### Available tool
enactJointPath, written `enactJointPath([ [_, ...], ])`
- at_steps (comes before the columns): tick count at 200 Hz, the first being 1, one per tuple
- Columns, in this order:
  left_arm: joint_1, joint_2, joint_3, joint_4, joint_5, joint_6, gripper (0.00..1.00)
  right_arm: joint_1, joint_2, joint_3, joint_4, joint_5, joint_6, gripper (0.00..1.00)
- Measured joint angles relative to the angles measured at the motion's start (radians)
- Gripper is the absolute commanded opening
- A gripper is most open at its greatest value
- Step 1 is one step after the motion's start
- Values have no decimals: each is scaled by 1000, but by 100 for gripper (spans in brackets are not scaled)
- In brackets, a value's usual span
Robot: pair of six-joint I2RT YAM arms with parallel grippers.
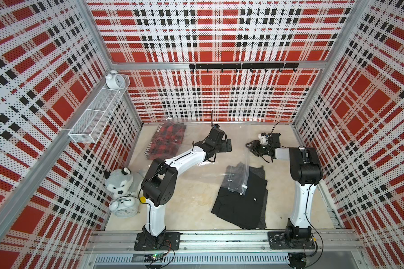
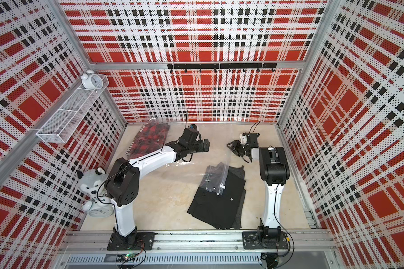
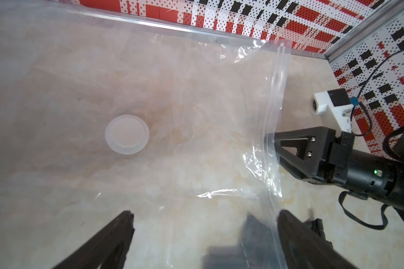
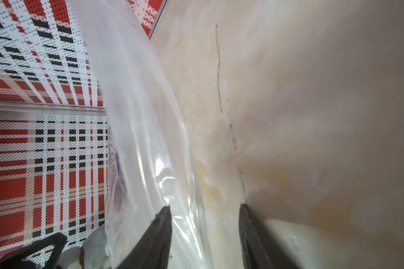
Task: Place the folded shirt into the vacuum bag
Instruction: Open the vacuum bag at the center of the board.
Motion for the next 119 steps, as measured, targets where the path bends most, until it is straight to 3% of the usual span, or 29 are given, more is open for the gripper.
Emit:
enactJointPath([
  [31, -47, 28, 22, -2, 0, 6, 98, 18, -23, -35, 16, -37, -10, 65],
  [54, -74, 50, 44, -9, 0, 9, 98, 19, -22, -28, 11, -69, 1, 62],
  [65, -86, 64, 60, -18, -3, 10, 99, 20, -18, 0, -44, -55, -17, 55],
  [89, -105, 95, 92, -32, -16, 11, 98, 23, -4, 66, -171, 17, -62, 25],
  [103, -109, 115, 110, -39, -17, 10, 99, 23, 1, 68, -199, 27, -74, 17],
  [119, -111, 140, 136, -44, -14, 6, 98, 22, 1, 48, -185, 17, -66, 14],
])
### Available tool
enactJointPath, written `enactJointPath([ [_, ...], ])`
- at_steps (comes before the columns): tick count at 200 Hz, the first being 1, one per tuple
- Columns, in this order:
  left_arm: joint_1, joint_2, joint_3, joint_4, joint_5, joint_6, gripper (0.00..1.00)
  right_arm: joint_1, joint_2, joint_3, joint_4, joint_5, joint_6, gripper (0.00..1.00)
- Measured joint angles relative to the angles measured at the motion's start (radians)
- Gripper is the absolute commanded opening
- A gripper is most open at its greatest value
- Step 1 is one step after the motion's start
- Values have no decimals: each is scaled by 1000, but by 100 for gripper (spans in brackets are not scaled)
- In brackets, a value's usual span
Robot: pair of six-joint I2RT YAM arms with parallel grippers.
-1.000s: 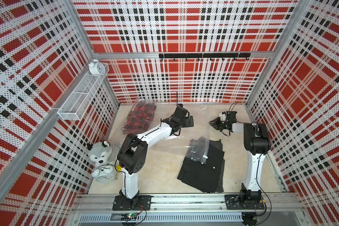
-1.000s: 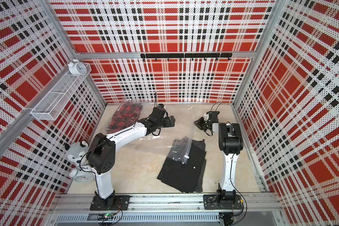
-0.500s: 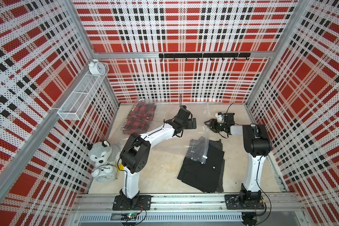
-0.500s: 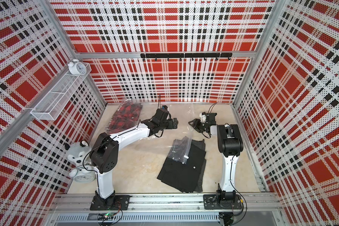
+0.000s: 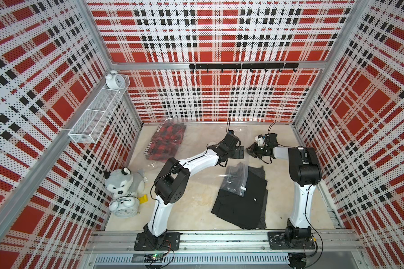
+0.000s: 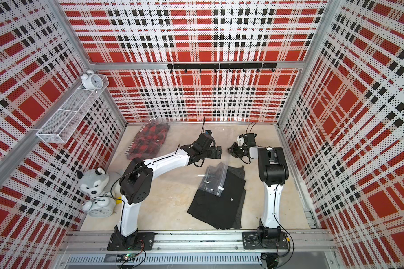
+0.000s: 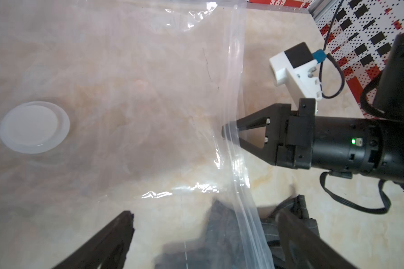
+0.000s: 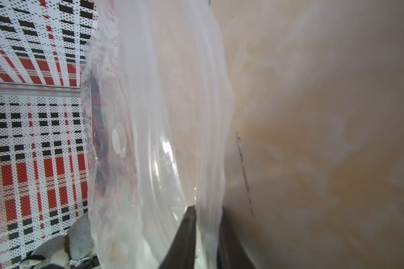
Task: Place the folded shirt into the vacuum bag
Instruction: Open the vacuum bag at the center of the board.
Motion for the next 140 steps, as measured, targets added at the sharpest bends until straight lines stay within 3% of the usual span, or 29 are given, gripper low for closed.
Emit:
enactJointPath([
  [24, 0, 31, 34, 2, 25, -15, 99, 2, 0, -63, 111, -75, 64, 15],
  [64, 6, 45, 43, 18, 71, -45, 98, 8, 0, -197, 446, -214, 307, 31],
  [90, 13, 45, 40, 44, 80, -61, 98, 11, 8, -242, 752, -288, 523, 31],
  [115, 24, 45, 22, 61, 82, -72, 98, 14, 77, -224, 922, -321, 624, 31],
  [117, 25, 45, 21, 61, 82, -72, 98, 15, 85, -222, 930, -323, 628, 25],
  [122, 27, 45, 20, 61, 82, -75, 98, 16, 107, -219, 952, -326, 645, 23],
  [140, 31, 44, 18, 64, 81, -78, 98, 23, 188, -221, 1218, -338, 890, 21],
])
